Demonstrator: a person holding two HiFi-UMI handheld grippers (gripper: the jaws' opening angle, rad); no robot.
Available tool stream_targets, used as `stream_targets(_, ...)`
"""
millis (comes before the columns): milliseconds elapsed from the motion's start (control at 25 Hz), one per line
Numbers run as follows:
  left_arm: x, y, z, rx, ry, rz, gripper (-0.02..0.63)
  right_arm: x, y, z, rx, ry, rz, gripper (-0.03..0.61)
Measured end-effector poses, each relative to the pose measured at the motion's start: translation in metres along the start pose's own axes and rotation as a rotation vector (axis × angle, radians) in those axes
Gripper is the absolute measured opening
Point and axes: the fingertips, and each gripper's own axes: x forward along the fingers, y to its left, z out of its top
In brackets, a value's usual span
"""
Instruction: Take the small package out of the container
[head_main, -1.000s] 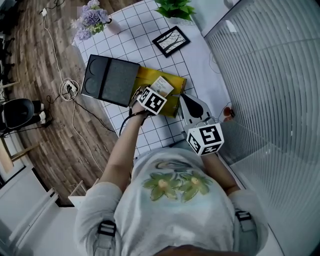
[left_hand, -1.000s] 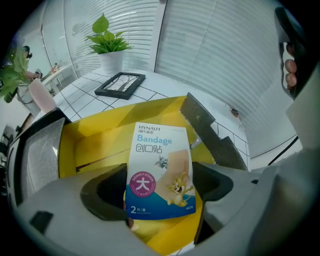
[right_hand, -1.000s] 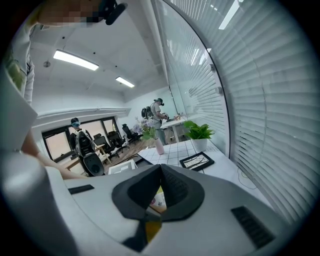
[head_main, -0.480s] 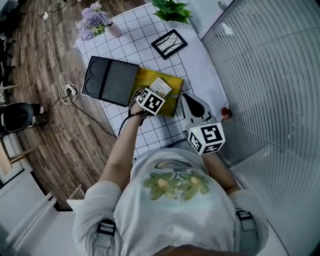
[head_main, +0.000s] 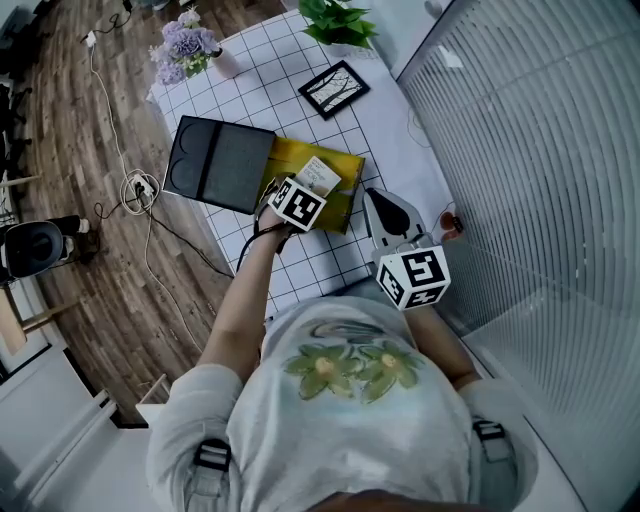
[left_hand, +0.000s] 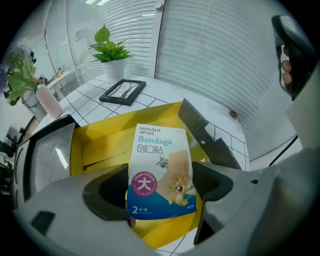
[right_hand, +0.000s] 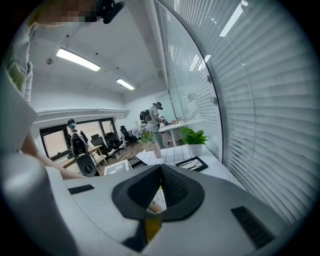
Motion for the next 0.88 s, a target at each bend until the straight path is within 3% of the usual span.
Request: stream_targets(880,-0.037,-0.003,0.022,0.001,-0.074,0.035,0.390,-0.008,-0.003,0.007,-0.010,-0.024,-0.018,0.008)
